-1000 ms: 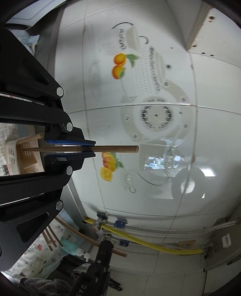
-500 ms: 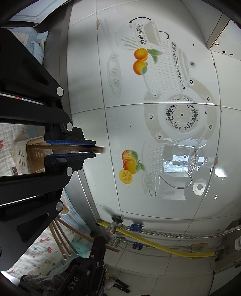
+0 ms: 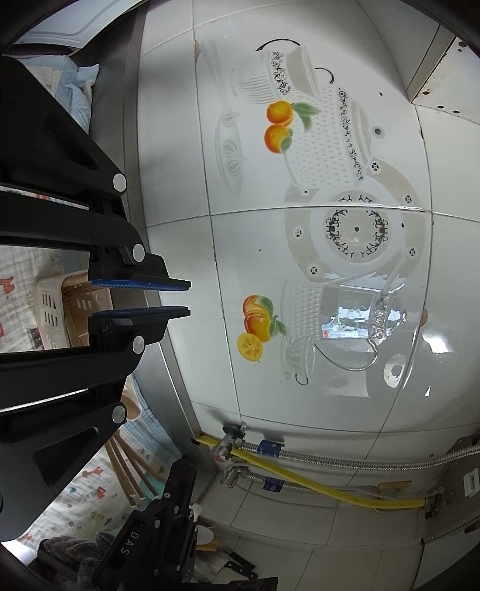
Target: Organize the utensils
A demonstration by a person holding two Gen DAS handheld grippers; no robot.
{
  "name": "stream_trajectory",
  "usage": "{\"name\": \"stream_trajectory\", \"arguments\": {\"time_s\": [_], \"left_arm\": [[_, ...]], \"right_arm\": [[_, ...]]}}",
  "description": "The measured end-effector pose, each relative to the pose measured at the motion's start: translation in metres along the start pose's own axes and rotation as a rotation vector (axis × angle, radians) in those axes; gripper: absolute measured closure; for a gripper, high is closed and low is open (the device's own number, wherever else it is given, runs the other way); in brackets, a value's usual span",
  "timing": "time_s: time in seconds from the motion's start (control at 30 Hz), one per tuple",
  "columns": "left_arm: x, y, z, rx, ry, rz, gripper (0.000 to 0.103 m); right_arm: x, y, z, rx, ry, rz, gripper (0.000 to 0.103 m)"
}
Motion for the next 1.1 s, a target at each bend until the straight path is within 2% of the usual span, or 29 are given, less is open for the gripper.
{"name": "stream_trajectory", "arguments": {"time_s": [0.17, 0.37, 0.4, 0.43, 0.47, 0.57, 0.63, 0.77, 0.8, 0.83, 0.87, 1.0, 1.07, 1.1], "left_arm": [[0.013, 0.0, -0.002, -0.005, -0.006, -0.007, 0.094], [0.033, -0.005, -0.002, -0.009, -0.013, -0.019, 0.092], [0.037, -0.006, -0.001, -0.006, -0.015, -0.02, 0.086], [0.041, -0.008, 0.0, -0.004, -0.013, -0.023, 0.067], [0.046, -0.01, 0.001, -0.003, -0.005, -0.032, 0.059], [0.06, -0.017, 0.003, 0.0, -0.006, -0.043, 0.06], [0.067, -0.022, 0.005, 0.008, -0.006, -0.04, 0.059], [0.083, -0.034, 0.009, 0.016, -0.005, -0.038, 0.057], [0.087, -0.038, 0.01, 0.021, -0.003, -0.037, 0.056], [0.091, -0.042, 0.012, 0.026, 0.001, -0.037, 0.045], [0.096, -0.046, 0.013, 0.032, 0.008, -0.038, 0.034], [0.109, -0.06, 0.014, 0.028, 0.031, -0.046, 0.029], [0.116, -0.068, 0.013, 0.018, 0.055, -0.053, 0.018], [0.12, -0.072, 0.012, 0.013, 0.068, -0.059, 0.017]], "right_arm": [[0.011, 0.0, 0.003, 0.0, -0.001, -0.012, 0.094], [0.028, -0.005, 0.012, 0.015, 0.001, -0.025, 0.085], [0.032, -0.007, 0.014, 0.018, -0.001, -0.026, 0.082], [0.034, -0.008, 0.016, 0.021, -0.007, -0.028, 0.078], [0.038, -0.01, 0.017, 0.021, -0.003, -0.028, 0.077], [0.048, -0.017, 0.022, 0.017, 0.006, -0.031, 0.074], [0.056, -0.023, 0.027, 0.021, 0.005, -0.038, 0.064], [0.071, -0.036, 0.038, 0.033, 0.002, -0.052, 0.057], [0.075, -0.039, 0.041, 0.038, -0.004, -0.058, 0.05], [0.08, -0.043, 0.044, 0.046, -0.01, -0.065, 0.043], [0.084, -0.046, 0.047, 0.055, -0.018, -0.071, 0.041], [0.096, -0.061, 0.057, 0.067, -0.035, -0.076, 0.028], [0.102, -0.068, 0.06, 0.068, -0.051, -0.084, 0.022], [0.104, -0.072, 0.061, 0.064, -0.052, -0.085, 0.017]]}}
Point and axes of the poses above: each gripper's, at about its wrist camera, not at the fingertips, and x roughly against the way its jaws point, z to its left, y to its top, the point moved 2 cm from there along -x, roughly the way its jaws point, and after that the axes turned 4 degrees about x, right-handed, at the moved point
